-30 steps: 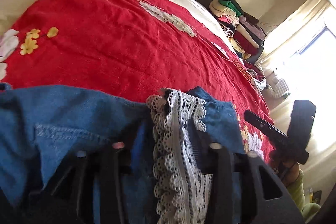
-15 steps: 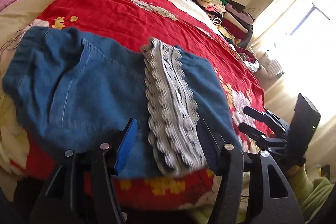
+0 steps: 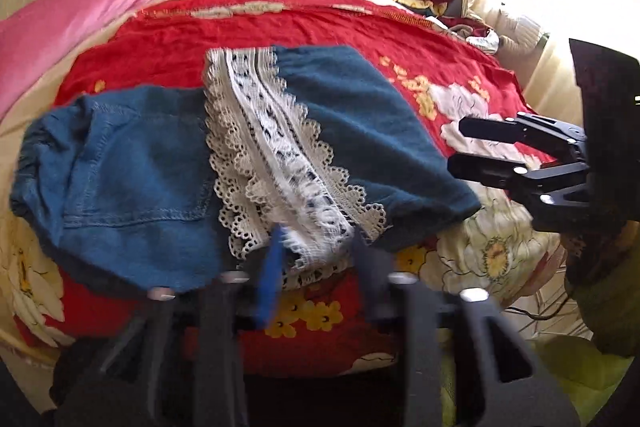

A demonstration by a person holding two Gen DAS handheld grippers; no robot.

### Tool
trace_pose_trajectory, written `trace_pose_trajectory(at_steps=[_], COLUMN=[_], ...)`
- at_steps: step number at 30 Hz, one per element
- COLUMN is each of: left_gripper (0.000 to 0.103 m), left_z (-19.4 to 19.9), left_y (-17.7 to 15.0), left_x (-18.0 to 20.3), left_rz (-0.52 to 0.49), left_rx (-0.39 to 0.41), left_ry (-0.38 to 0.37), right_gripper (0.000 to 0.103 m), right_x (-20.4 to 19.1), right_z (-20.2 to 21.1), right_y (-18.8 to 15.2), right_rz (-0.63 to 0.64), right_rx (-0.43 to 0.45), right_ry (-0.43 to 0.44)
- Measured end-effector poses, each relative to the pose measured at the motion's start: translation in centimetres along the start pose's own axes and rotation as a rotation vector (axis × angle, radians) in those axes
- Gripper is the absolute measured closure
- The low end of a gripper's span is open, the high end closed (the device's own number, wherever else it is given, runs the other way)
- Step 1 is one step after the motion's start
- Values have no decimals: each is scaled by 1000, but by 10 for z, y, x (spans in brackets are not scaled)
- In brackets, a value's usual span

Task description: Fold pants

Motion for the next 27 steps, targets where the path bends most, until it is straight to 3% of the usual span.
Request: trace_pose_trajectory(at_steps=[2,7,10,14,16,18,24,27], left_gripper=[91,91,90,82,70,69,67,67], left_z=[-5,27,23,16,23,38,57,32], left_y=[-3,2,-4,-10,-7,-3,18,22], left_x=[-7,-20,-31,-29,-30,-32,-19,-9], left_rz=[31,36,75,74,77,73,48,10], left_rx=[-24,34,-3,-39,-24,18,118,76], left_ry=[-19,9,2,-8,-9,28,51,63], right_gripper=[48,48,48,48,48,48,48,52], right_x=[-3,-21,-30,-30,-26,-23,-25,-34], right_z=[-6,-6,-14,-32,-35,-33,-1,-6], right_y=[0,6,6,-5,-11,-13,1,1], right_rz=[-6,26,49,48,53,55,57,76], right_rx=[-17,3,-14,-113,-149,-160,-4,-14], right_ry=[6,40,44,14,-3,-10,13,81])
Point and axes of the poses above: each gripper's, at about its wrist camera, not at the fingertips, and z roughly against the way its jaws point, x to its right, y to its top, the point moved 3 cm from there along -z, roughly the way its jaws point, and after that the axes turned 2 degrees about -y, right-handed, at the moved point
